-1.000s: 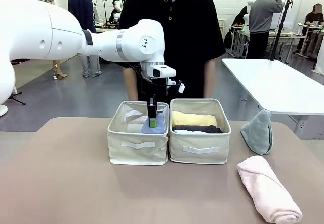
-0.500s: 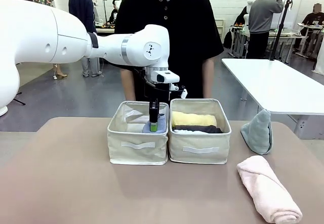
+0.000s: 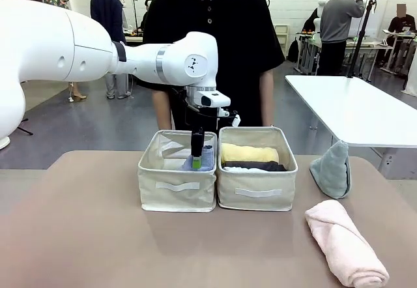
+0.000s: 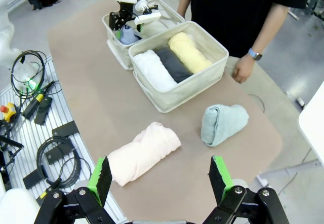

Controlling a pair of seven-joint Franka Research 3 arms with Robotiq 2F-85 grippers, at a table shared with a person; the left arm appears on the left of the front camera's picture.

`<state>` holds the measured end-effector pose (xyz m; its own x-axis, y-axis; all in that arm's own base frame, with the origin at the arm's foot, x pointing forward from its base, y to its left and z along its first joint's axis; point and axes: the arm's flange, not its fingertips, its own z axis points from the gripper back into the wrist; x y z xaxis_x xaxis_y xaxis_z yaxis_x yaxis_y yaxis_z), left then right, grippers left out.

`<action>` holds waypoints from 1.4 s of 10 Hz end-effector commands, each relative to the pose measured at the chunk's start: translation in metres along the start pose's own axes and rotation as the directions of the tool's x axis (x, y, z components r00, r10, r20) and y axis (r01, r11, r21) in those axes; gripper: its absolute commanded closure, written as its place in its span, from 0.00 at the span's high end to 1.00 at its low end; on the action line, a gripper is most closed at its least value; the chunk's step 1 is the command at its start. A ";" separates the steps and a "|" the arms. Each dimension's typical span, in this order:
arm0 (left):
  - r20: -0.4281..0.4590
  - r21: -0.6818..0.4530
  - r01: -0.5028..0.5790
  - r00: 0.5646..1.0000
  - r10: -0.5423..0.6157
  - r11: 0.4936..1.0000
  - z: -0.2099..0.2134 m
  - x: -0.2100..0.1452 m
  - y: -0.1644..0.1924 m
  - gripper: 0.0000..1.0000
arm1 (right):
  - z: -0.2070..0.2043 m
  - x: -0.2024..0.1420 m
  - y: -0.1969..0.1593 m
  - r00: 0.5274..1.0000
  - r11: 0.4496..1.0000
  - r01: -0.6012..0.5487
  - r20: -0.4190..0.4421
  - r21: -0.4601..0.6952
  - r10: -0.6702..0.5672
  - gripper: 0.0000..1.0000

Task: Sort the towels based on their folding style.
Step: Pick up one triangle-folded towel and place it in the left Fabric basket.

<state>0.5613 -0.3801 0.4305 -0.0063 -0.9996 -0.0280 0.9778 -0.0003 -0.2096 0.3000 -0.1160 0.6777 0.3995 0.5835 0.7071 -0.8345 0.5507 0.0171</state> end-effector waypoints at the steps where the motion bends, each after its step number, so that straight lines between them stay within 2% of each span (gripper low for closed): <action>1: 0.001 0.009 0.002 1.000 -0.002 1.000 -0.003 -0.003 -0.002 1.00 | -0.005 -0.002 0.000 0.999 1.000 -0.009 0.031 0.008 0.009 1.00; 4: -0.015 0.019 0.016 1.000 -0.016 1.000 0.001 -0.005 -0.004 1.00 | -0.005 -0.002 0.000 0.999 1.000 -0.009 0.031 0.008 0.009 1.00; 5: -0.018 -0.042 0.055 0.998 -0.056 0.998 0.018 -0.016 -0.013 1.00 | -0.005 -0.002 0.000 0.999 1.000 -0.009 0.031 0.008 0.009 1.00; 6: 0.042 -0.041 0.137 0.990 -0.135 0.990 0.055 -0.055 -0.034 1.00 | -0.005 -0.002 0.000 0.999 1.000 -0.009 0.031 0.008 0.009 1.00; 7: 0.139 -0.037 0.217 0.968 -0.210 0.976 0.090 -0.118 -0.061 1.00 | -0.005 -0.002 0.000 0.999 1.000 -0.009 0.031 0.008 0.009 1.00; 8: 0.263 0.017 0.242 0.935 -0.237 0.970 0.111 -0.198 -0.090 1.00 | -0.005 -0.002 0.000 0.999 1.000 -0.009 0.031 0.008 0.009 1.00; 9: 0.351 0.072 0.208 0.910 -0.220 0.975 0.115 -0.259 -0.110 1.00 | -0.005 -0.002 0.000 0.999 1.000 -0.009 0.031 0.008 0.009 1.00; 10: 0.430 0.079 0.197 0.878 -0.211 0.977 0.113 -0.302 -0.116 1.00 | -0.005 -0.002 0.000 0.999 1.000 -0.009 0.031 0.008 0.009 1.00; 11: 0.471 0.077 0.195 0.857 -0.208 0.978 0.109 -0.322 -0.112 1.00 | -0.005 -0.002 0.000 0.999 1.000 -0.009 0.031 0.008 0.009 1.00; 12: 0.482 0.059 0.191 0.854 -0.195 0.980 0.105 -0.323 -0.102 1.00 | -0.005 -0.002 0.000 0.999 1.000 -0.009 0.031 0.008 0.009 1.00; 14: 0.420 0.087 0.097 0.899 -0.125 0.991 0.104 -0.312 -0.091 1.00 | -0.005 -0.002 0.000 0.999 1.000 -0.009 0.031 0.008 0.009 1.00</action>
<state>0.4862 -0.0356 0.5620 -0.0602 -0.8803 0.4706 0.9804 -0.1407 -0.1376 0.2998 -0.1170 0.6774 0.4012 0.5823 0.7071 -0.8330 0.5529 0.0173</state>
